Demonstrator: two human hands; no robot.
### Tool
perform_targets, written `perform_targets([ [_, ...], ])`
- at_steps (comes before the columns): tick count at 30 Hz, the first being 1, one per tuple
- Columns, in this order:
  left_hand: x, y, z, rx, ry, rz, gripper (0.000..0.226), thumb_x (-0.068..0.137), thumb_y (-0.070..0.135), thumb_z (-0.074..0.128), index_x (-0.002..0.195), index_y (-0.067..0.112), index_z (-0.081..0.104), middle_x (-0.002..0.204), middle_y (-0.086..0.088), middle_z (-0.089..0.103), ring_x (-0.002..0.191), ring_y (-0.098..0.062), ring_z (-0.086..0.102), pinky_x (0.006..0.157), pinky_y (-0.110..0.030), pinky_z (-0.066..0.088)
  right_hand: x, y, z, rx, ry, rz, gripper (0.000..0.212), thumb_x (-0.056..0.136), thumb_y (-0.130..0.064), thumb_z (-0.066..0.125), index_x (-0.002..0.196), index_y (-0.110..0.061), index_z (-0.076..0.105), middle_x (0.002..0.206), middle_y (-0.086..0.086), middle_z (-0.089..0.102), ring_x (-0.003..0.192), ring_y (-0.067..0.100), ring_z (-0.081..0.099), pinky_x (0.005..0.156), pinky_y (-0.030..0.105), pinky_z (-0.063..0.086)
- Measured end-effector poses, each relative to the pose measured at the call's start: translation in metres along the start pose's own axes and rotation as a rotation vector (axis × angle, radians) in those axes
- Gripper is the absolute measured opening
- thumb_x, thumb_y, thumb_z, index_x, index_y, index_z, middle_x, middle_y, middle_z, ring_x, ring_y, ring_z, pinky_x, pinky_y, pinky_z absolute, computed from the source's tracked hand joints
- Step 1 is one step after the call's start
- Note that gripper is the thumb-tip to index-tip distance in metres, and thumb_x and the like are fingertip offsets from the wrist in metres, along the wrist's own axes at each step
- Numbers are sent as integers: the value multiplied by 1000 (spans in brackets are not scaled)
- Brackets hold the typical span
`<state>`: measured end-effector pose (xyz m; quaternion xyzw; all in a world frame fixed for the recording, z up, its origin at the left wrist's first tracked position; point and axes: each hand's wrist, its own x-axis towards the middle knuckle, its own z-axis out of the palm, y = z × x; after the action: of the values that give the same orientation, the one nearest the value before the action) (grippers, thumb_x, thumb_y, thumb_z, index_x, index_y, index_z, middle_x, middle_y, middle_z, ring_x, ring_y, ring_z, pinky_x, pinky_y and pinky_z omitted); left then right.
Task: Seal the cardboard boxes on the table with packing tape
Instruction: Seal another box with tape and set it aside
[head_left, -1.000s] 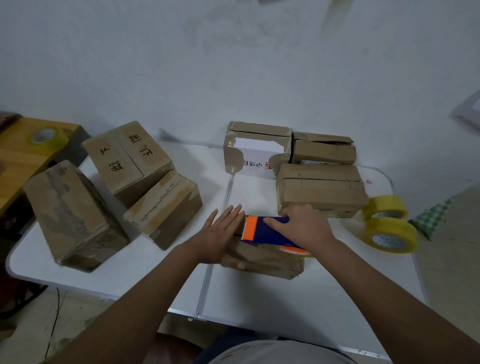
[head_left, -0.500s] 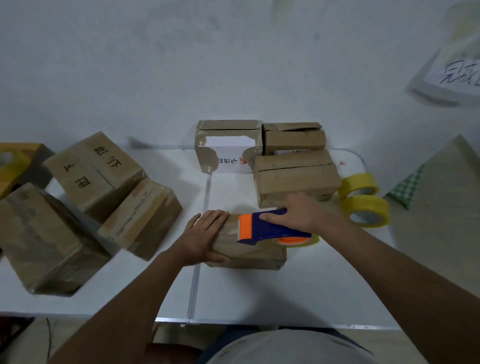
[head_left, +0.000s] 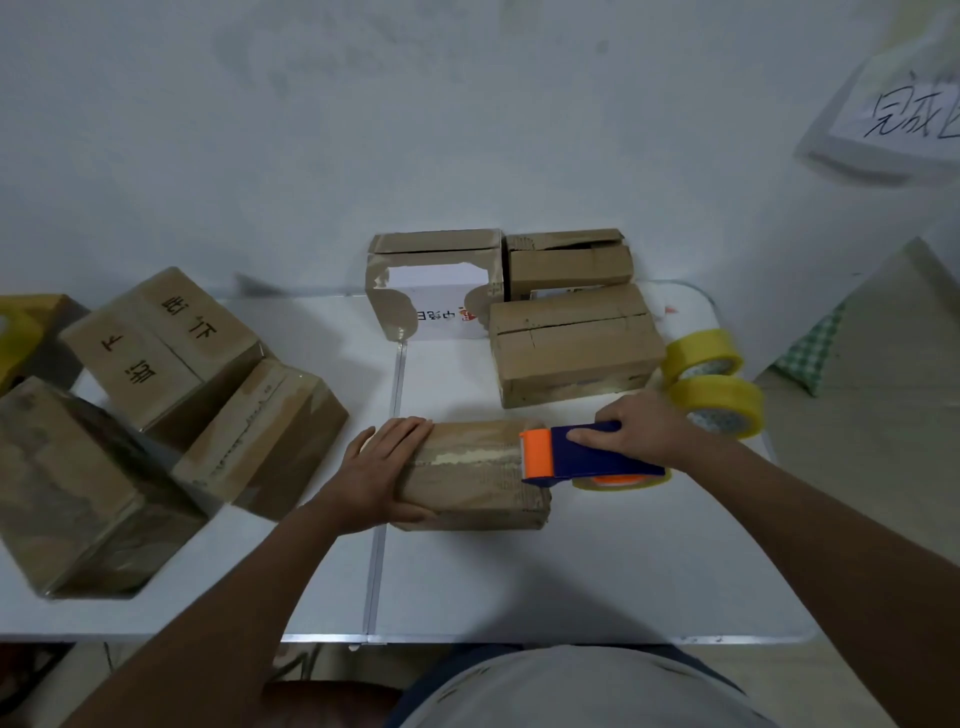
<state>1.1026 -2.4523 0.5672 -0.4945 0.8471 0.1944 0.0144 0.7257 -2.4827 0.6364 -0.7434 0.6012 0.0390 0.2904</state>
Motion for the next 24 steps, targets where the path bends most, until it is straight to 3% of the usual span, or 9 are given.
perform_targets([
  [5,-18,-16,-9,52,-58,-38,119,68,88,51,158,30,1,164,12,6,150,-7,1,120,-43,-1,9,-10,25,58,18,-58,46,87,-68,47,73,-27,64,67,-7,61,64,5,56,56,21,35],
  [10,0,13,-9,38,22,-158,93,84,84,16,157,25,14,166,9,-2,152,-11,-7,121,-45,-7,10,-5,30,137,-11,-60,46,90,-62,50,82,-21,67,73,-4,66,66,7,59,58,20,39],
  [14,10,33,9,164,71,-202,83,88,76,-5,157,30,-3,164,7,-13,151,-19,-18,120,-46,-8,9,-8,31,169,-30,-48,42,92,-60,50,81,-22,64,72,-6,63,66,6,59,57,19,36],
  [20,20,30,-2,295,24,-190,79,87,72,-14,154,30,-14,162,3,-21,149,-24,-23,119,-48,-13,3,-19,45,217,2,-30,48,92,-61,48,80,-17,64,72,-1,65,65,10,60,58,20,40],
  [24,34,69,15,164,31,-255,72,91,65,-13,154,32,-18,162,4,-25,146,-22,-32,119,-54,-14,-3,-21,57,238,28,-13,46,92,-61,46,83,-19,63,78,-1,66,68,10,61,59,19,41],
])
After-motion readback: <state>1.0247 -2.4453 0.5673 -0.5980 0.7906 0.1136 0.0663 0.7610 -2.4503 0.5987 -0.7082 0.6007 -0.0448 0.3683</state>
